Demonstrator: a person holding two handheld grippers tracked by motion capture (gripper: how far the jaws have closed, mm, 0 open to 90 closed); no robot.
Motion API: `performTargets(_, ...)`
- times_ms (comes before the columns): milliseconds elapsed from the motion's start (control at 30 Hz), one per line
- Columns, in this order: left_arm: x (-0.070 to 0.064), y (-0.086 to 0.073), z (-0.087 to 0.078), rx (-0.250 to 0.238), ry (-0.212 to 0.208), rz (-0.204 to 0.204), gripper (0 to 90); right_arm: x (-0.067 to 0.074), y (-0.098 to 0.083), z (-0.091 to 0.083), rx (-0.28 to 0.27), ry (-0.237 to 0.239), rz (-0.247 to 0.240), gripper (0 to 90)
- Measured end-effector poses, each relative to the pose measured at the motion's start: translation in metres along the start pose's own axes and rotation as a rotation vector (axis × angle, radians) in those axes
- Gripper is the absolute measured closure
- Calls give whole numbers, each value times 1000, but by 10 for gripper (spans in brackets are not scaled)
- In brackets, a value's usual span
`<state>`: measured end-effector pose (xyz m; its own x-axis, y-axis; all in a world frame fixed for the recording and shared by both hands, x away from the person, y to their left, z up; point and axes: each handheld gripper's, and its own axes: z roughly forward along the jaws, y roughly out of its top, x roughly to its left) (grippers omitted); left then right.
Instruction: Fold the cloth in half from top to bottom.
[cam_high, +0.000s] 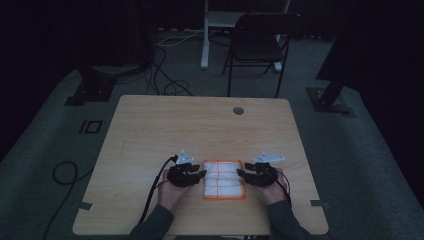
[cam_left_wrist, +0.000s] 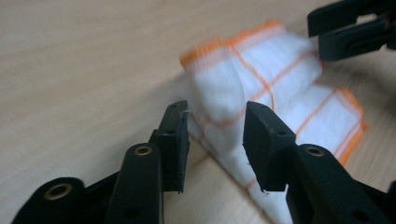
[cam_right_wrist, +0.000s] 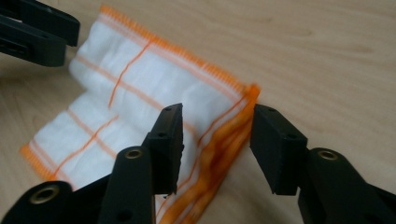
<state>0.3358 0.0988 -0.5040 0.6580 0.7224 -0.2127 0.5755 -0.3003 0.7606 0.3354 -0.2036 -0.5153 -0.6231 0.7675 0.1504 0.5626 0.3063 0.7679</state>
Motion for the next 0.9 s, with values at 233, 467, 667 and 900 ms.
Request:
performTargets(233, 6, 18, 14, -15, -20, -38, 536, -18, 15, 19, 14, 51, 76, 472)
performTargets(467, 10, 19, 30, 23, -18, -66, 537, -26, 19, 35, 57, 92, 108, 496)
performTargets(667, 6, 18, 29, 39, -10, -47, 701, -22, 20, 32, 48, 113, 88, 686)
performTargets(900, 2, 19, 24, 34, -14, -24, 807, -13, 24, 17, 10, 103, 14, 806)
